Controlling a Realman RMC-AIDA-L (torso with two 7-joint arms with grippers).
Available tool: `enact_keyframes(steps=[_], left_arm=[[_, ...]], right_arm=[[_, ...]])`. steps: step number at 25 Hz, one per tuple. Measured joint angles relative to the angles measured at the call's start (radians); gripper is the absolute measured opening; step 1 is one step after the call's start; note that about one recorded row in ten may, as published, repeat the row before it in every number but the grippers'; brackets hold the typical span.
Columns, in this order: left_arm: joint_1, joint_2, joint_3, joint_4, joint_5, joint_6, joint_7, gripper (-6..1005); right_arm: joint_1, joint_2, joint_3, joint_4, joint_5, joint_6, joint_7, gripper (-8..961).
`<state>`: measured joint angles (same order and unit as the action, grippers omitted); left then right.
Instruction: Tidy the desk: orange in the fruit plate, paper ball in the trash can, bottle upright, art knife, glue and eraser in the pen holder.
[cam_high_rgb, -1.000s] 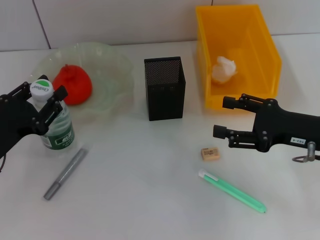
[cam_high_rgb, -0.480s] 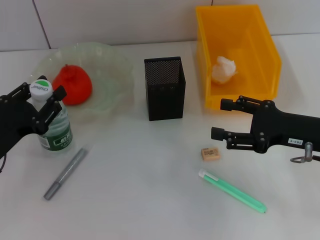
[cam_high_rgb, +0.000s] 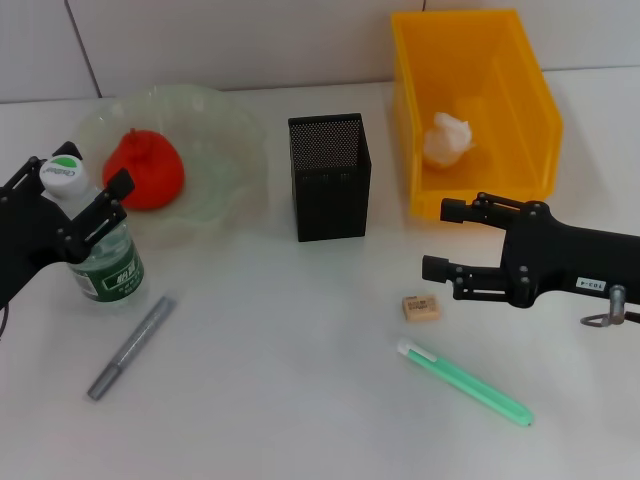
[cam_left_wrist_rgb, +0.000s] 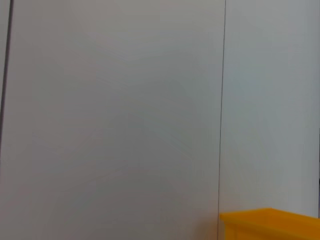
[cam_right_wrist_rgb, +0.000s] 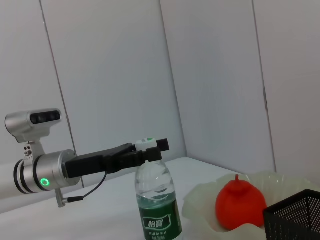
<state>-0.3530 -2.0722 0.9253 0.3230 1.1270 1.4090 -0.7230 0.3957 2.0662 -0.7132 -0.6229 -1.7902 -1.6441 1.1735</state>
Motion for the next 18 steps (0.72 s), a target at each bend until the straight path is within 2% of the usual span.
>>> enact_keyframes(steps=[7,11,13,14,15,18], left_arm=[[0.023,0.003,-0.023,0.011,-0.001,0.050,0.002,748],[0.072,0.011,-0.071,0.015,-0.001,0.145,0.002,814],[0.081,0.014,-0.072,0.016,0.000,0.160,0.002,814],[0.121,0.029,-0.066,0.031,0.013,0.251,0.002,814],[0.121,0.029,-0.066,0.031,0.013,0.251,0.002,814],[0.165,0.055,-0.056,0.051,0.080,0.374,-0.001,814]], right_arm=[[0.000,0.000,0.000,0.000,0.000,-0.005,0.000,832],[-0.006,0.002,0.015,-0.005,0.006,-0.005,0.016,832],[-0.009,0.003,0.036,-0.017,0.010,-0.006,0.043,832],[-0.010,0.003,0.051,-0.029,0.011,-0.010,0.064,832],[-0.011,0.001,0.064,-0.044,0.011,-0.015,0.092,832],[-0.012,-0.013,0.074,-0.106,0.008,-0.026,0.194,832]])
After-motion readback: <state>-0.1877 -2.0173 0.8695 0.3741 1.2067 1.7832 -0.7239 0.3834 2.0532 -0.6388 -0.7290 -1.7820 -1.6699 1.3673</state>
